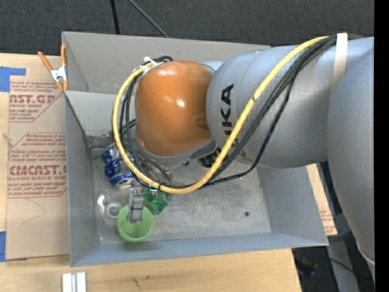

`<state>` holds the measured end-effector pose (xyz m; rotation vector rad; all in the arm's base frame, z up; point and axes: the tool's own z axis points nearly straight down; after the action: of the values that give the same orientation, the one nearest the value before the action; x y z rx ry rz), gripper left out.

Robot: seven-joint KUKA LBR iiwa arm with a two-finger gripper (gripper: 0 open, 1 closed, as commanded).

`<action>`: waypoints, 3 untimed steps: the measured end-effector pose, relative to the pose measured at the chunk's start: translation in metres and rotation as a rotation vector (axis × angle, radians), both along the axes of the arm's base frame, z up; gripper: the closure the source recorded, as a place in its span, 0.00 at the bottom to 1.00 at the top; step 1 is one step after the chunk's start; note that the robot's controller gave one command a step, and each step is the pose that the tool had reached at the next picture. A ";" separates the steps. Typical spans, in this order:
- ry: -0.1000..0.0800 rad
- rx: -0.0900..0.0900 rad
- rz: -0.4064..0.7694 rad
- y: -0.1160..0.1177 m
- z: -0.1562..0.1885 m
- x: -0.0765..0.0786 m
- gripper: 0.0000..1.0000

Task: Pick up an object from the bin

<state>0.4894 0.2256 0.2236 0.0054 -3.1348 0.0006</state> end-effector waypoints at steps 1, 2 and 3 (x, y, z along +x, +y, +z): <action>-0.002 -0.002 -0.106 -0.076 -0.121 0.012 0.00; -0.011 0.004 -0.673 -0.087 -0.149 0.007 0.00; -0.017 0.002 -0.816 -0.051 -0.151 -0.005 0.00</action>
Offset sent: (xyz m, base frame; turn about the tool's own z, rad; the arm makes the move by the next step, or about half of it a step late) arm 0.0128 -0.0737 -0.1167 0.1022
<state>0.4848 0.1747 0.0727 -1.2462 -2.8949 -0.0072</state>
